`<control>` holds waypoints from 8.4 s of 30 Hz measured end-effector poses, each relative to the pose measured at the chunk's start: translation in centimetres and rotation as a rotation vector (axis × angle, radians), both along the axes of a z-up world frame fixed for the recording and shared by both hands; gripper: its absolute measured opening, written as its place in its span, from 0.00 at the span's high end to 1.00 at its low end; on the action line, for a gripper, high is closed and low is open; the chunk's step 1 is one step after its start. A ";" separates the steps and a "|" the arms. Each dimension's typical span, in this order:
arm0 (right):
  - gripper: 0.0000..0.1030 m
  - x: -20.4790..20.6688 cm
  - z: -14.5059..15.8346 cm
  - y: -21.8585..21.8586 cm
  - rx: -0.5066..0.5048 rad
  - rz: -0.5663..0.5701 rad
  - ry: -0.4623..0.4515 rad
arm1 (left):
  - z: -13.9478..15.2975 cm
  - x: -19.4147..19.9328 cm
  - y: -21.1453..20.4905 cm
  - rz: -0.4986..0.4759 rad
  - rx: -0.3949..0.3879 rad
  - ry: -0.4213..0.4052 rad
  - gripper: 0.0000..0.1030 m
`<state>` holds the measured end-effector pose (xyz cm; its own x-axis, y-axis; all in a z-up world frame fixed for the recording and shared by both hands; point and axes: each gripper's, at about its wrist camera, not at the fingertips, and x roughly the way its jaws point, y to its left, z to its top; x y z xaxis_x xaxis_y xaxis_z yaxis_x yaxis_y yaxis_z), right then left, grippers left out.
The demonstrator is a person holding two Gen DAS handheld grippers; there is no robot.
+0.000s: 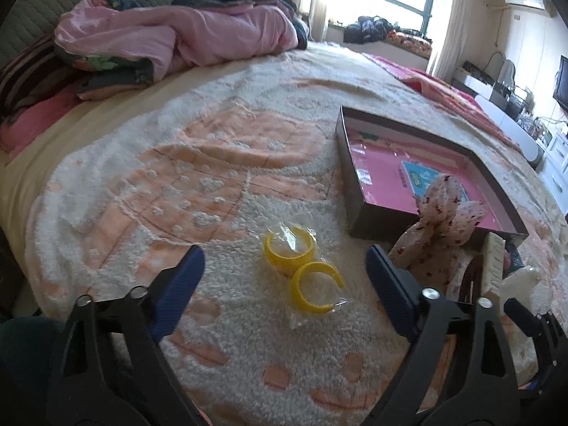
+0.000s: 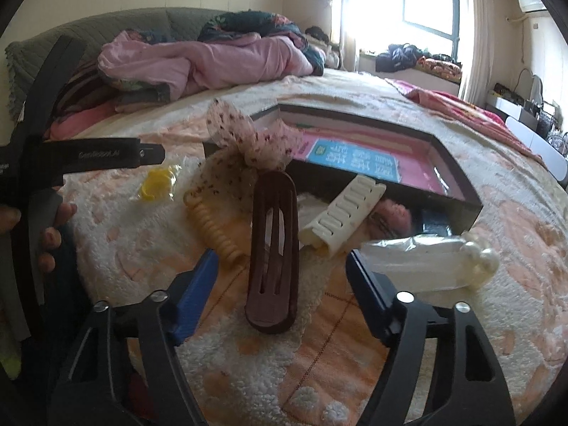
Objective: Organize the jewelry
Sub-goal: 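Move left tool to the yellow bangle bag while right tool reaches the maroon hair clip, then close left tool on the bangle bag while right tool grips and lifts the hair clip, then carry both items over the pink-lined box and open both tools to drop them, then pull both open tools back from the box toward the loose items, then grasp the beige polka-dot bow with left tool while right tool reaches the clear packet, then lift the bow over the box with left tool while right tool grips the clear packet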
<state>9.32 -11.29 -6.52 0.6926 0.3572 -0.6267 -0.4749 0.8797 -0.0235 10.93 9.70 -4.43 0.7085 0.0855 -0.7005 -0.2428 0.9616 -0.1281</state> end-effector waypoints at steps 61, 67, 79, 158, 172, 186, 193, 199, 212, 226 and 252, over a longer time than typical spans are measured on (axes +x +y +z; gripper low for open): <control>0.69 6.2 6.2 -9.9 0.059 -0.204 -0.076 | 5.5 7.2 -10.9 -0.338 0.035 -0.143 0.69; 0.69 8.8 6.1 -10.4 0.047 -0.217 -0.062 | 4.7 9.6 -11.8 -0.363 0.046 -0.123 0.69; 0.69 15.1 4.7 -9.9 0.039 -0.226 0.022 | 2.1 12.7 -11.9 -0.358 0.043 -0.040 0.69; 0.11 4.0 9.1 -9.7 0.137 -0.213 -0.236 | 7.6 2.2 -7.0 -0.220 0.060 -0.325 0.11; 0.10 1.7 7.5 -8.3 0.100 -0.159 -0.200 | 6.1 0.2 -6.3 -0.218 0.078 -0.275 0.11; 0.10 0.3 5.4 -8.7 0.066 -0.169 -0.139 | 2.9 0.0 -6.1 -0.248 0.094 -0.177 0.11; 0.10 0.4 3.8 -9.4 0.051 -0.201 -0.089 | 1.4 0.9 -6.9 -0.286 0.095 -0.136 0.11; 0.10 0.8 2.4 -9.3 0.029 -0.204 -0.070 | 0.1 2.1 -7.2 -0.299 0.089 -0.096 0.11; 0.06 2.5 0.0 -7.5 -0.039 -0.185 -0.036 | -1.2 3.7 -7.8 -0.309 0.085 -0.052 0.18; 0.16 3.6 -1.5 -5.8 -0.101 -0.148 -0.034 | -1.9 4.8 -8.2 -0.350 0.044 -0.012 0.73; 0.16 2.5 2.8 -9.8 0.053 -0.206 -0.077 | 2.6 2.4 -9.5 -0.423 -0.006 -0.143 0.87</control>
<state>11.81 -21.10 -3.73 0.7994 0.2341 -0.5534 -0.2835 0.9590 -0.0038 13.30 0.19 -1.83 0.7702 -0.2366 -0.5924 0.1921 0.9716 -0.1382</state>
